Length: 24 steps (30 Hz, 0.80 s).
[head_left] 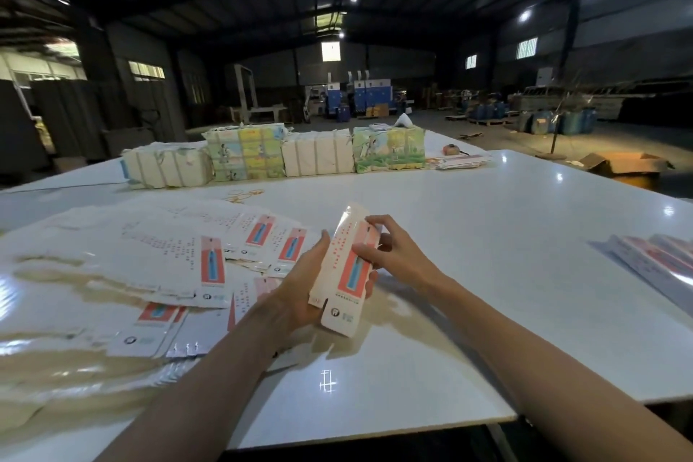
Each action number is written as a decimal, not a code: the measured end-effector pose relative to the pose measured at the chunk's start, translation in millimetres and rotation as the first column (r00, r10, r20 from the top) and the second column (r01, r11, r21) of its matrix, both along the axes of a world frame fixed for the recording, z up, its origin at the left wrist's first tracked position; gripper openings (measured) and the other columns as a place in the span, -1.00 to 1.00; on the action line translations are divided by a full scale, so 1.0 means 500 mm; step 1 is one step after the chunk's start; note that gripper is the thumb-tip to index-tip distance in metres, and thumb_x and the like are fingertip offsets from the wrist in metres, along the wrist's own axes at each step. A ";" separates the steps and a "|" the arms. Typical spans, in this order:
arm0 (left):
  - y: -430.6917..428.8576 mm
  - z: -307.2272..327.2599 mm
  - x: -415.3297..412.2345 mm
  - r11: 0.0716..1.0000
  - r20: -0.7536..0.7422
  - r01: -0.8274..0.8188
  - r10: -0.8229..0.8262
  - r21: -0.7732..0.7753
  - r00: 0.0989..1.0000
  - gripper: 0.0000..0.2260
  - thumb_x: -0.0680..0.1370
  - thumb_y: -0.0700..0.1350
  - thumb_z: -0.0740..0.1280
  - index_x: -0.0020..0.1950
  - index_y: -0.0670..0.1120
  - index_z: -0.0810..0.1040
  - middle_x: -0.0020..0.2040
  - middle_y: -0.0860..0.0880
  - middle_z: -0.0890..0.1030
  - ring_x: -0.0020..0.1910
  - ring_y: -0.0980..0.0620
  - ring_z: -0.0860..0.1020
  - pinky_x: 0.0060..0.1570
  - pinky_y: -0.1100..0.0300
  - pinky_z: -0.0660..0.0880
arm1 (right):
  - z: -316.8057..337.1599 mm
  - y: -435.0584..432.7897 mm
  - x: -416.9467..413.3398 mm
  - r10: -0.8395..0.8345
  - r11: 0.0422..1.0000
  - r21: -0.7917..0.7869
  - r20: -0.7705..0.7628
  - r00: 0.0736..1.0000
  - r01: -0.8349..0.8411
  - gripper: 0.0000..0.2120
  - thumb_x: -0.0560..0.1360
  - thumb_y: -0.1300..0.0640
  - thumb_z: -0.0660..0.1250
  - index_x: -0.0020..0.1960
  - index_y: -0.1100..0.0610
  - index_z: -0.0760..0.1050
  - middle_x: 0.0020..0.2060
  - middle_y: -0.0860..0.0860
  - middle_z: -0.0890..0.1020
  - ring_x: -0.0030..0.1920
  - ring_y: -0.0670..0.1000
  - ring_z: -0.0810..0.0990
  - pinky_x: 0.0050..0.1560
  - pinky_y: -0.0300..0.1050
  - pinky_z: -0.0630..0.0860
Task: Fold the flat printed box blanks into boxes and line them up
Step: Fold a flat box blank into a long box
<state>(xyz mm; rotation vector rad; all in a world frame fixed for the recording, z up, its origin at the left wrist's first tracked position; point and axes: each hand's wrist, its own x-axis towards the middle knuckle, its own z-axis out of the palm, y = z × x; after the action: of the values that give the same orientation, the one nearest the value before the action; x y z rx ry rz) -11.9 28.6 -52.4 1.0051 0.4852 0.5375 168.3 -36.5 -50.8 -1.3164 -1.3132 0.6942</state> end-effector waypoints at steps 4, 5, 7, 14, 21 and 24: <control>-0.008 0.007 -0.008 0.987 0.015 0.147 -0.148 0.065 0.989 -0.57 0.68 0.20 0.29 0.24 -0.13 0.67 0.09 -0.26 0.62 -0.07 -0.19 0.65 0.05 -0.08 0.58 | 0.021 -0.005 0.008 -0.028 0.999 -0.024 -0.087 0.996 0.026 -0.61 0.58 0.19 0.51 0.23 0.10 0.34 0.08 0.22 0.70 -0.01 0.11 0.78 -0.02 -0.01 0.74; -0.011 0.008 -0.009 0.977 0.028 0.210 -0.211 0.048 0.977 -0.60 0.69 0.19 0.29 0.19 -0.12 0.68 0.07 -0.24 0.63 -0.07 -0.18 0.65 0.03 -0.04 0.59 | 0.027 -0.008 0.012 -0.039 0.999 -0.035 -0.104 0.994 0.035 -0.65 0.57 0.19 0.51 0.18 0.12 0.35 0.07 0.23 0.71 0.00 0.12 0.78 0.04 0.04 0.74; -0.009 0.007 -0.008 0.964 -0.003 0.261 -0.261 0.059 0.965 -0.58 0.67 0.20 0.28 0.16 -0.13 0.69 0.10 -0.24 0.63 -0.03 -0.18 0.64 0.02 -0.01 0.62 | 0.036 -0.013 0.020 -0.062 0.997 -0.049 -0.071 0.996 0.058 -0.71 0.58 0.11 0.51 0.06 0.15 0.40 -0.02 0.19 0.75 -0.04 0.10 0.78 0.08 0.07 0.73; 0.015 -0.012 0.002 0.950 -0.083 0.296 -0.288 0.099 0.954 -0.41 0.60 0.36 0.34 0.35 -0.12 0.57 0.23 -0.28 0.57 0.01 -0.21 0.65 0.04 -0.05 0.63 | 0.042 -0.023 0.034 -0.003 0.990 -0.141 -0.024 1.000 0.000 -0.64 0.62 -0.10 0.43 -0.04 0.22 0.62 -0.11 0.12 0.77 -0.06 0.09 0.76 -0.04 -0.16 0.64; 0.004 -0.005 0.004 0.933 -0.007 0.302 -0.306 0.194 0.952 -0.38 0.65 0.32 0.27 0.47 -0.15 0.55 0.33 -0.25 0.60 0.05 -0.16 0.67 0.08 -0.04 0.64 | 0.052 -0.022 0.049 0.038 0.997 -0.055 -0.245 0.969 -0.053 -0.66 0.65 -0.01 0.39 -0.02 0.31 0.64 -0.10 0.15 0.74 -0.01 0.12 0.75 0.13 -0.02 0.58; -0.010 0.002 0.006 0.935 0.002 0.289 -0.295 0.204 0.955 -0.33 0.65 0.32 0.25 0.50 -0.20 0.48 0.24 -0.24 0.60 0.06 -0.17 0.64 0.14 -0.06 0.60 | 0.053 -0.022 0.043 0.037 0.999 -0.003 -0.277 0.960 -0.040 -0.64 0.65 0.00 0.39 -0.01 0.34 0.65 -0.13 0.14 0.73 -0.04 0.14 0.74 0.11 -0.03 0.60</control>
<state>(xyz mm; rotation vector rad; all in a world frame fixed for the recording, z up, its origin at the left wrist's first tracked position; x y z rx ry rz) -8.7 23.8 -51.2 1.2372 0.2471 0.3386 190.0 -47.5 -24.4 -1.1552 -1.1116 0.8782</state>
